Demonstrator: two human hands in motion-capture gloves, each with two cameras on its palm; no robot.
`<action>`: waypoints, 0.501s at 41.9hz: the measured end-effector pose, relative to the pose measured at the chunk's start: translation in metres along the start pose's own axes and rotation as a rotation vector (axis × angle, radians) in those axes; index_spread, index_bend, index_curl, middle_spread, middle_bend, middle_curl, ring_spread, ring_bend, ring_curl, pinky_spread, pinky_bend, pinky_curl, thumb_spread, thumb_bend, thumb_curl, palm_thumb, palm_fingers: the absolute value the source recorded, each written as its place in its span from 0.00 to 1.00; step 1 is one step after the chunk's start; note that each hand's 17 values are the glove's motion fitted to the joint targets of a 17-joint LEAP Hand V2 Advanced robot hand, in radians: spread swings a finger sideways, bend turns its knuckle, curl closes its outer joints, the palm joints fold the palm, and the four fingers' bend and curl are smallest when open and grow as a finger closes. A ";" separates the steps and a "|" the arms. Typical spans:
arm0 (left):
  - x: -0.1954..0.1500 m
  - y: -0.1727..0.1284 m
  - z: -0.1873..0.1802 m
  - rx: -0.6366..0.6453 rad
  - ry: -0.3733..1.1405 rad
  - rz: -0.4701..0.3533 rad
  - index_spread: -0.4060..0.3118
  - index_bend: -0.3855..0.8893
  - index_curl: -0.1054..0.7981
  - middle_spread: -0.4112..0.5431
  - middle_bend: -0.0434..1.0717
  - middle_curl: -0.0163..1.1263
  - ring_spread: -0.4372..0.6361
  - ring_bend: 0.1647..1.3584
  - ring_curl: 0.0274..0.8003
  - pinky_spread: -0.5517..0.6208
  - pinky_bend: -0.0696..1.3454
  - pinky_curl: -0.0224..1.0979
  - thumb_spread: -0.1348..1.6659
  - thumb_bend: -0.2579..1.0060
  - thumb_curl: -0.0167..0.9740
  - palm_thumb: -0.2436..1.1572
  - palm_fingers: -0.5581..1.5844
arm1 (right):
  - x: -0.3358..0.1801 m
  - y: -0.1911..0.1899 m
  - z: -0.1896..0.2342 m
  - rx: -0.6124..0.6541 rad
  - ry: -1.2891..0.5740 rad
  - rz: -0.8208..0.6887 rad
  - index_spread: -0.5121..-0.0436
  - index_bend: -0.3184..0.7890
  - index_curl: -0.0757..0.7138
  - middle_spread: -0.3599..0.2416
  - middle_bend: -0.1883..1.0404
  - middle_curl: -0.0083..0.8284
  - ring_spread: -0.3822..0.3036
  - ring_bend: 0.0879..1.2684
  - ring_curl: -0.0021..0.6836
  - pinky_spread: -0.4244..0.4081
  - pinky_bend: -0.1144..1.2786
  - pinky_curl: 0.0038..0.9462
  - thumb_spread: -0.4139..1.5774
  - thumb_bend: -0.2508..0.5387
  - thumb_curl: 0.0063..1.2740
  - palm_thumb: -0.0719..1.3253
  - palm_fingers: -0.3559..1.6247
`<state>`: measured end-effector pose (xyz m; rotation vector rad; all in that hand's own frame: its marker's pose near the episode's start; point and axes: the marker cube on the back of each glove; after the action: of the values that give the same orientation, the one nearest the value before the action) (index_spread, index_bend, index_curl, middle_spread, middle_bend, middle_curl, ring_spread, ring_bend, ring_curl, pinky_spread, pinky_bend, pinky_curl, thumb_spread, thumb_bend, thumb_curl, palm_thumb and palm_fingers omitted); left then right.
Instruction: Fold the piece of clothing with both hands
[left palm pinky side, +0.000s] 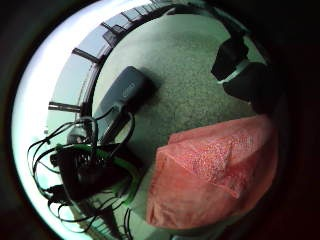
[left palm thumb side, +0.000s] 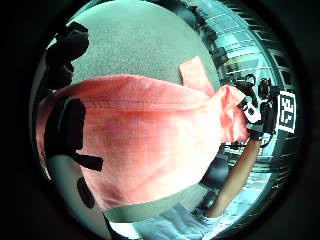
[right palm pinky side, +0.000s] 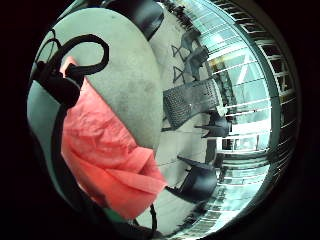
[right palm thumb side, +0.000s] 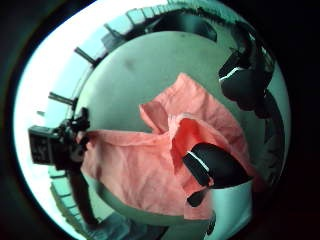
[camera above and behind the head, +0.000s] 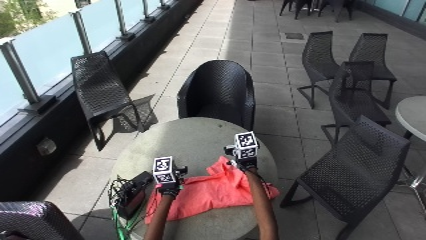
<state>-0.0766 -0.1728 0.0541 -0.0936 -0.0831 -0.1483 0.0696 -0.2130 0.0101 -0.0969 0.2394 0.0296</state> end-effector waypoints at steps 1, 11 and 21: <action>-0.003 -0.001 0.009 0.005 0.014 0.004 0.24 0.34 0.55 0.11 0.48 0.48 0.11 0.50 0.58 0.38 0.21 0.38 0.83 0.20 0.35 0.78 0.71 | 0.007 0.002 -0.002 0.014 -0.063 -0.002 0.36 0.41 0.58 0.18 0.58 0.59 0.21 0.57 0.68 0.19 0.46 0.41 0.73 0.27 0.20 0.64 0.78; -0.005 0.037 0.036 0.052 0.088 0.079 0.33 0.40 0.50 0.21 0.27 0.41 0.24 0.37 0.50 0.49 0.29 0.40 0.78 0.18 0.33 0.70 0.61 | 0.080 0.063 -0.001 0.262 -0.518 0.161 0.36 0.44 0.59 0.18 0.45 0.53 0.21 0.37 0.58 0.33 0.41 0.39 0.75 0.31 0.21 0.61 0.72; -0.001 0.075 0.072 0.068 0.051 0.078 0.33 0.40 0.48 0.26 0.18 0.37 0.32 0.28 0.44 0.46 0.38 0.42 0.77 0.18 0.33 0.64 0.63 | 0.126 0.140 0.092 0.280 -0.805 0.340 0.38 0.40 0.58 0.26 0.37 0.51 0.33 0.23 0.53 0.47 0.38 0.38 0.77 0.26 0.23 0.58 0.63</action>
<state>-0.0713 -0.0919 0.1192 -0.0254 -0.0337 -0.0702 0.2077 -0.0621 0.0560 0.2374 -0.5481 0.3646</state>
